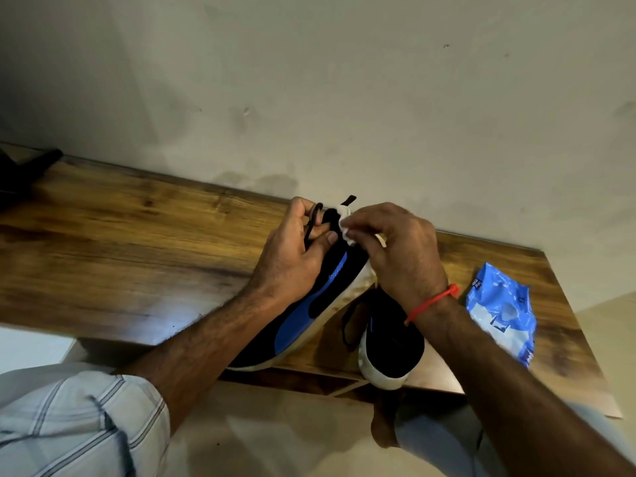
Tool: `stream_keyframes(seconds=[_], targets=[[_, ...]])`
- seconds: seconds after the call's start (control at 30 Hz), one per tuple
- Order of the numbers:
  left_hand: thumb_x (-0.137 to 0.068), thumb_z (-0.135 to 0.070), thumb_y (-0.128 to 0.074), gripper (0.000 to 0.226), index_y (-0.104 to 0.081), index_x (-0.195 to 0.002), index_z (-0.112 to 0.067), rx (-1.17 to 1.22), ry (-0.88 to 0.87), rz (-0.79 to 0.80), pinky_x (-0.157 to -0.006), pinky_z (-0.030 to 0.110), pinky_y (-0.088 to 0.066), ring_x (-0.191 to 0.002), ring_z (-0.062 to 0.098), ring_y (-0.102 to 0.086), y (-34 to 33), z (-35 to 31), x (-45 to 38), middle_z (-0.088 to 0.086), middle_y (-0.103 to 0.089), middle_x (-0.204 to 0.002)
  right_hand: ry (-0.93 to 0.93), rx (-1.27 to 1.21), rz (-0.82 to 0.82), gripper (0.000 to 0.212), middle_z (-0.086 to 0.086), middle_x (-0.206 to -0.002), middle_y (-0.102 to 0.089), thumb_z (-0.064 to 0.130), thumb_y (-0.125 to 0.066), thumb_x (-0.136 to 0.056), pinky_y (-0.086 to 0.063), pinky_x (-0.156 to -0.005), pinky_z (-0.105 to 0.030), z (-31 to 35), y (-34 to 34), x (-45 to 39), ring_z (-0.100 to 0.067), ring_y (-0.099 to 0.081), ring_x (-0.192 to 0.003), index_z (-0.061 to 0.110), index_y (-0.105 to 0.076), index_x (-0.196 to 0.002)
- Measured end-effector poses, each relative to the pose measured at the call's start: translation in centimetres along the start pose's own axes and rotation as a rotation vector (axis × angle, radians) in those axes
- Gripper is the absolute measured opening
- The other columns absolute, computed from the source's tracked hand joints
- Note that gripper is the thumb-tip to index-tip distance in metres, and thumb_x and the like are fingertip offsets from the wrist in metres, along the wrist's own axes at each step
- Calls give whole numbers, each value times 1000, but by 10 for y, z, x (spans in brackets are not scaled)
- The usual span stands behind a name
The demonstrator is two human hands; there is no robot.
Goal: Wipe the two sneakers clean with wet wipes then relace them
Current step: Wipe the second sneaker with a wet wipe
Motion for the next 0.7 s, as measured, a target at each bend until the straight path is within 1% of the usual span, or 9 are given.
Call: stream_keyframes(seconds=[0.03, 0.1, 0.2, 0.3, 0.37, 0.43, 0.53, 0.63, 0.7], targets=[[-99, -15, -64, 18, -49, -108, -17, -17, -20, -2, -79, 42, -60, -92, 8, -71, -1, -2, 1, -2, -74, -92, -87, -31, -31, 12, 9, -93, -72, 12, -72, -88, -39, -80, 2, -8, 4, -4, 1, -63, -87, 18, -78, -96], [-98, -15, -64, 20, -47, -107, -19, -64, -49, 21, -81, 45, -58, -93, 10, -70, -6, -5, 4, 1, -73, -92, -218, -62, -51, 14, 14, -88, -70, 14, -67, -91, -42, -75, 0, -19, 5, -6, -1, -65, -85, 19, -76, -100], [-97, -15, -66, 24, -48, -111, -21, -57, -38, 33, -80, 50, -59, -93, 12, -72, -7, -4, 6, 0, -76, -96, -226, -130, -62, 17, 16, -89, -70, 13, -62, -95, -50, -76, -9, -12, 0, 4, 1, -66, -88, 20, -73, -105], [-96, -15, -67, 25, -48, -111, -21, -25, -28, 38, -77, 56, -58, -90, 18, -73, -5, -1, 4, 0, -76, -93, -142, -186, -93, 19, 14, -104, -72, 9, -63, -94, -50, -86, -10, 0, 0, 12, 4, -65, -100, 17, -73, -108], [-96, -14, -68, 26, -48, -111, -20, 26, -15, 40, -82, 58, -57, -92, 19, -72, -4, -1, 3, 0, -75, -92, -47, -150, -123, 20, 6, -112, -72, 3, -65, -92, -48, -93, -11, 6, 2, 14, 0, -64, -107, 11, -74, -107], [-93, -16, -68, 27, -48, -107, -26, 109, 11, 15, -88, 57, -56, -97, 23, -72, -1, 1, -1, 2, -76, -95, 70, -67, -144, 20, -2, -116, -71, -2, -67, -88, -47, -97, -13, 14, -1, 17, -6, -64, -108, 6, -75, -104], [-93, -9, -66, 33, -47, -100, -36, 182, 66, -53, -88, 50, -55, -92, 21, -71, 8, 4, -8, 0, -77, -91, 180, 27, -92, 22, -10, -118, -69, -6, -67, -87, -43, -104, -15, 23, -17, 29, -16, -63, -114, 0, -73, -107], [-97, 2, -59, 36, -45, -105, -30, 258, 112, -44, -94, 41, -55, -96, 14, -71, 14, 5, -12, -2, -77, -93, 273, 121, 21, 28, -15, -129, -63, -5, -64, -90, -45, -108, -30, 30, -36, 45, -24, -56, -127, -3, -68, -118], [-98, 4, -55, 34, -44, -107, -27, 332, 142, -21, -86, 33, -54, -88, 12, -65, 16, 3, -10, -6, -71, -85, 308, 144, 44, 32, -16, -132, -61, -6, -64, -90, -46, -108, -36, 28, -36, 48, -26, -54, -130, -4, -65, -122]])
Point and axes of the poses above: each hand's wrist, its own x-axis away from the middle knuckle, its own y-axis out of the back of the hand, z = x × y, the point moved 6 cm from there along -x, towards the middle knuckle
